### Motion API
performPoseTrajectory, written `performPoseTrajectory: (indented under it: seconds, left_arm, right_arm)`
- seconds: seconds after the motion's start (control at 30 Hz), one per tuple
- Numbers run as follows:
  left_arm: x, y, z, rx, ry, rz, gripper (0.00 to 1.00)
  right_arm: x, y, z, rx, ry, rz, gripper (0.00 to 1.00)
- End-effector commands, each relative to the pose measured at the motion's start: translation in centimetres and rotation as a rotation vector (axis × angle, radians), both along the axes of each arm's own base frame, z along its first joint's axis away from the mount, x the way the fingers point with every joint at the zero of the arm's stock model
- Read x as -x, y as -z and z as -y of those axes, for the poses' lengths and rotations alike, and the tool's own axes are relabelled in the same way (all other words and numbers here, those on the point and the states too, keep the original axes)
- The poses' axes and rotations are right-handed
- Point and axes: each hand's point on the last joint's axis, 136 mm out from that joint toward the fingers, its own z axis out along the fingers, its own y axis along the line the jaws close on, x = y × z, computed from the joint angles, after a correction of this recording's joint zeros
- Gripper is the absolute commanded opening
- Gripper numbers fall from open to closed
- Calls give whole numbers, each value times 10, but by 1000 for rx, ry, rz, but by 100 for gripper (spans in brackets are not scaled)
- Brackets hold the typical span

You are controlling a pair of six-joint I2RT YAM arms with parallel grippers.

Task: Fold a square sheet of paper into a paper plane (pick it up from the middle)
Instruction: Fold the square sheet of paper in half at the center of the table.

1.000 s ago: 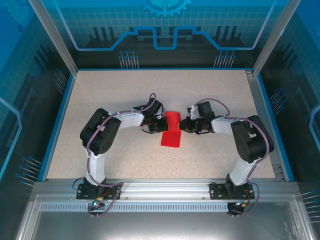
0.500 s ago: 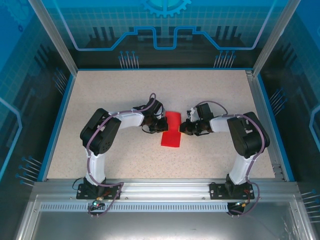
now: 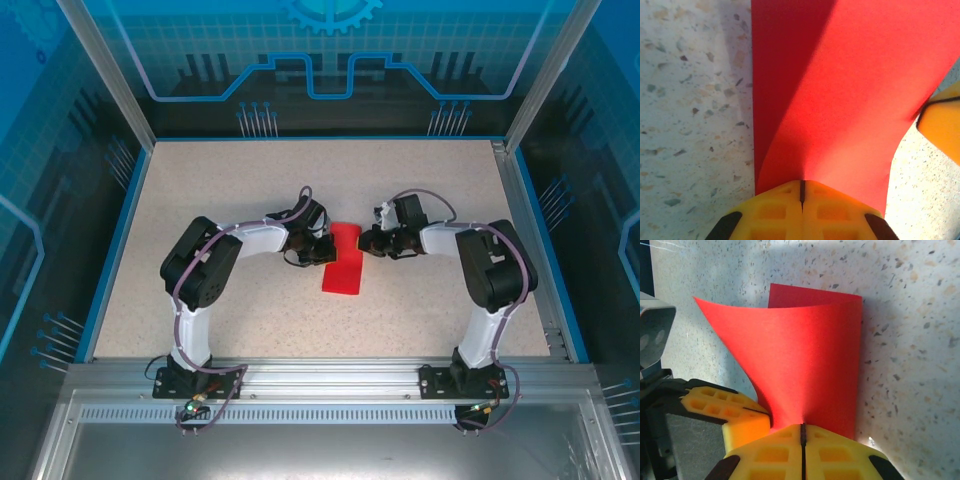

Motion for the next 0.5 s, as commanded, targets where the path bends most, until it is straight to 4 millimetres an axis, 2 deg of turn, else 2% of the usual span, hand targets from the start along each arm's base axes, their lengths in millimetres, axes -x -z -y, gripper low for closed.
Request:
performPoseTrajectory:
  seconds: [0.0,0.2,0.27,0.47]
  left_arm:
    - [30,47,-28,-171,7,-121,0]
    - [33,49,-30,-180,9,-125,0]
    - [33,49,-30,-181,9,-125,0]
    - [34,50,-31,-184,9,-127,0]
  right_arm:
    - [5,22,9,42,1,-60,8]
    - [8,42,14,82,7,-107,8]
    - [6,36,11,67,1,-101,8]
    - [-12,-10,7,25,-4,-12,8]
